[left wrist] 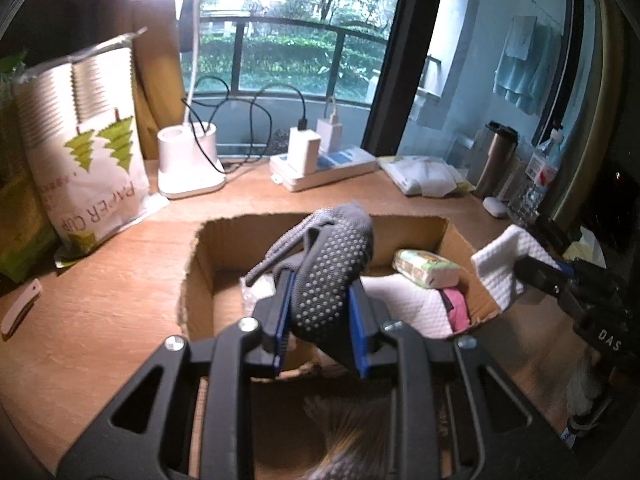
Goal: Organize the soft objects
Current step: 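Place the grey glove and white towel into the box and open both tools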
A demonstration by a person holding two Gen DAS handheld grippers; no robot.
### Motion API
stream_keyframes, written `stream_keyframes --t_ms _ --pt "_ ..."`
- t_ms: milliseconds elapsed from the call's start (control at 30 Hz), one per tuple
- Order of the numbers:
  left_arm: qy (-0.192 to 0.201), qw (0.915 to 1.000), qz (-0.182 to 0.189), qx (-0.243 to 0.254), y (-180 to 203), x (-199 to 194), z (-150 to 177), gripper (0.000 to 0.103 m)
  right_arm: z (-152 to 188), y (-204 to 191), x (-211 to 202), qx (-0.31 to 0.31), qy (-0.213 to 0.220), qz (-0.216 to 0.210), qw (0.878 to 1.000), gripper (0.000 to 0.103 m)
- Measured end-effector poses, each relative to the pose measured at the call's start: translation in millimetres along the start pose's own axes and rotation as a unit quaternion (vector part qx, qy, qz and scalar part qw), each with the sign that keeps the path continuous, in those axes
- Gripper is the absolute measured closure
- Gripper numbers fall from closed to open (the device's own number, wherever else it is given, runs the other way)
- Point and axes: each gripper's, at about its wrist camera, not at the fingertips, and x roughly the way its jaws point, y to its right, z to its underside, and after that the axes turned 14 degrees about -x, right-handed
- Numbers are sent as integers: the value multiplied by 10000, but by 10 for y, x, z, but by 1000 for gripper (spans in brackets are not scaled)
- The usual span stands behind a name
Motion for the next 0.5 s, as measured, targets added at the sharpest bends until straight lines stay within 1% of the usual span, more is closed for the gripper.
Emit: stream_keyframes --t_ms 100,200,333,500 --pt "-170 9998 -27 -46 -17 125 14 76 14 -6 83 -6 -56 -56 10000 87" --pt "-427 9989 -61 -155 -68 271 30 76 32 -12 161 6 -107 -116 9999 87" --pt "-683 9973 -225 -143 -115 424 80 76 69 -48 292 5 -227 -183 9996 87" --pt "-685 9966 -447 -66 -155 441 101 75 128 -105 430 -57 -409 -205 9989 87"
